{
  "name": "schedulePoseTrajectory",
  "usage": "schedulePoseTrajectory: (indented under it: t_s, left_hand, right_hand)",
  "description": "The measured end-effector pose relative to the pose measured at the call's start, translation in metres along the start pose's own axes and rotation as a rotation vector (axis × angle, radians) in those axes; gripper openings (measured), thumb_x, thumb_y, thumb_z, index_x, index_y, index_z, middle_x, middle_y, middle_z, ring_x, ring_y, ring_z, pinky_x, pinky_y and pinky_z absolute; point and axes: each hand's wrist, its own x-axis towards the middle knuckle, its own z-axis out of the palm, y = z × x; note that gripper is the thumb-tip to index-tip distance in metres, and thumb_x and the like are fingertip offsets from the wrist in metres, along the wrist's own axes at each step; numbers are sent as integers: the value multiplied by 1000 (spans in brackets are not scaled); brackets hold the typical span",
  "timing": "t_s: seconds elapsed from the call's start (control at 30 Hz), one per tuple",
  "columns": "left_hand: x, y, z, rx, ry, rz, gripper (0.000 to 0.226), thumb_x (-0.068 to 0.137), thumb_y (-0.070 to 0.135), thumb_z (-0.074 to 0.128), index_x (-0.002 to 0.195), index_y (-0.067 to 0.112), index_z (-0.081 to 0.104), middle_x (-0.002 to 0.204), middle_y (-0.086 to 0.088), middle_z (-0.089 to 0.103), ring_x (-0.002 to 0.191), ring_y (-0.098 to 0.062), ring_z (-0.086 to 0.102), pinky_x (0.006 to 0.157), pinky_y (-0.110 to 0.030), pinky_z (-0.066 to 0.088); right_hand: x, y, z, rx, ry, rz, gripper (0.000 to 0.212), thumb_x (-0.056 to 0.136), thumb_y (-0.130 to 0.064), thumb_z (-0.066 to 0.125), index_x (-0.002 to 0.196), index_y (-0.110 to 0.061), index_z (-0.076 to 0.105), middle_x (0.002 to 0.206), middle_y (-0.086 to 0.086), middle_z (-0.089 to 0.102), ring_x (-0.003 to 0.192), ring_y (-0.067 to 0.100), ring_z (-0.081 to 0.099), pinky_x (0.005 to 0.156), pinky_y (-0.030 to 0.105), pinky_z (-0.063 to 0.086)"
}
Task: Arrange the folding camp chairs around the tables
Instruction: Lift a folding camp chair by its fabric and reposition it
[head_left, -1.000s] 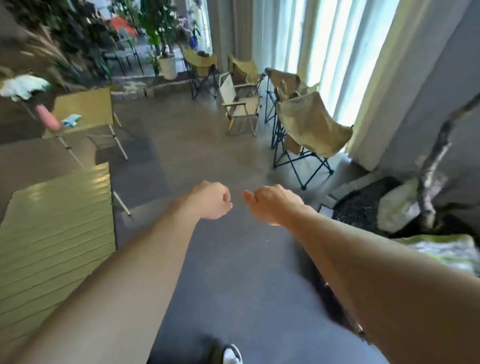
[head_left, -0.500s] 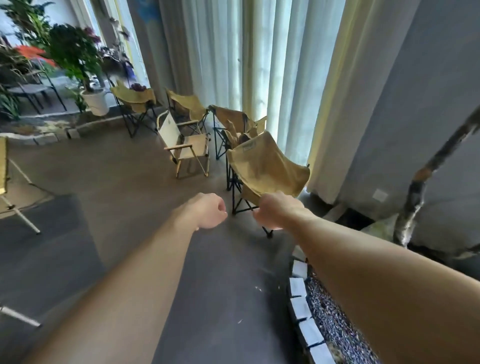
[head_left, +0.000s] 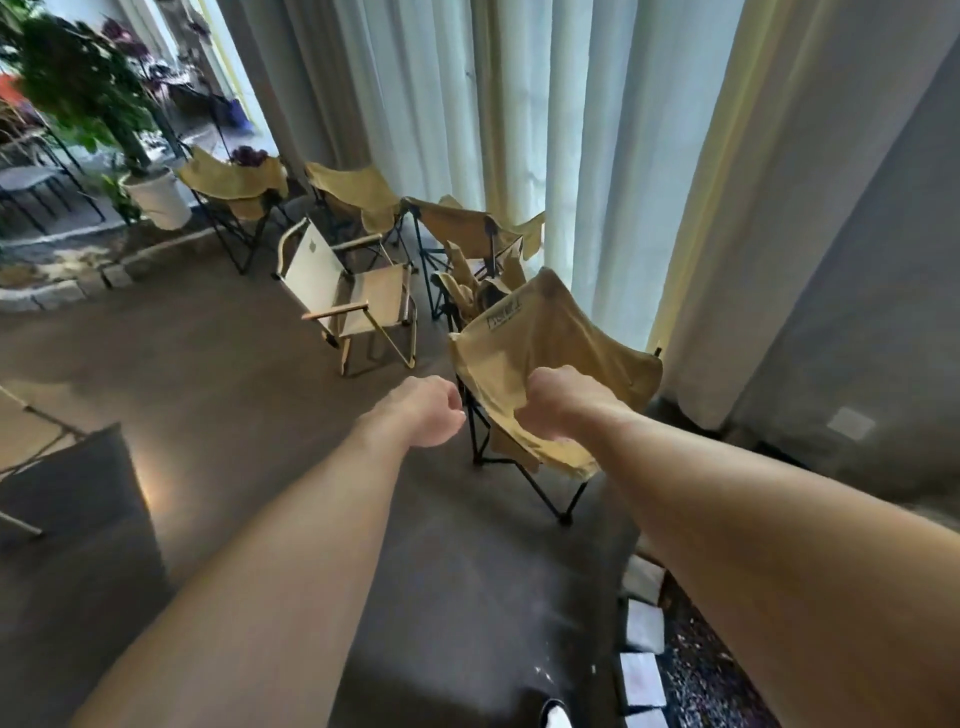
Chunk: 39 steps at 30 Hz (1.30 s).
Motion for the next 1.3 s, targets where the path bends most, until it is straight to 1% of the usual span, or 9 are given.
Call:
schedulePoseTrajectory:
  t_s: [0.23,0.37,0.6,0.73,0.97,1.03,1.13,1.23,1.3]
  left_hand:
    - [164,0,-27,-29,-31,-25,20,92,36,53,108,30,64,116,0,63,103,-22,59,94,-40,51]
    - [265,-22,-29,-19,-54,-35,25,92,37,52,114,30,62,118,-2,62,103,-24,58,92,-39,50]
    - [431,-58,-33,-91,-239,-24,42,88,36,54,129,29,54,124,-2,60,108,-25,56,89,-37,48]
    - [501,-65,-28,-191,-206,-68,45,91,31,54,136,26,50,127,-5,58,110,-28,56,84,-36,46]
    - [571,-73,36,-169,-305,-123,55,92,29,55,144,24,39,138,-8,53,122,-32,52,92,-42,46]
    - [577,-74,61,-159,-409,-151,67,91,27,54,152,21,25,144,-11,47,125,-33,50,93,-40,44]
    - [579,-82,86,-129,-429,-234,90,89,29,59,157,19,0,148,-16,41,133,-36,42,108,-46,40]
    - [586,-91,101,-174,-303,-246,69,93,42,51,152,26,19,139,-17,50,126,-38,48,103,-49,43]
    - [584,-93,106,-178,-293,-216,70,94,52,46,151,42,8,138,-16,51,123,-40,50,102,-51,43]
  right_hand:
    - [159,-12,-10,230,-18,77,17,93,-34,54,103,-21,53,96,0,61,80,21,61,70,34,53]
    - [245,-20,8,322,-95,186,24,90,-37,49,107,-21,51,99,3,60,85,26,63,83,43,56]
    - [395,-42,31,373,-245,395,23,95,-36,47,98,-14,50,80,3,52,68,23,56,77,37,55]
    - [461,-54,58,440,-319,453,35,95,-38,48,117,-12,56,106,9,60,89,29,62,84,43,56]
    - [526,-46,111,465,-415,465,44,96,-34,47,127,-3,54,115,13,59,101,34,62,84,45,57]
    - [531,-37,130,479,-449,478,40,95,-26,48,125,-1,55,109,13,57,100,34,62,83,45,57]
    - [526,-26,156,470,-500,493,37,95,-18,44,122,3,56,119,19,59,107,38,59,88,46,55]
    - [524,-16,179,506,-478,523,40,95,-22,41,123,3,55,123,21,58,109,40,59,89,47,54]
    - [525,-11,190,575,-453,533,46,98,-33,37,126,1,52,126,21,57,112,39,57,94,47,51]
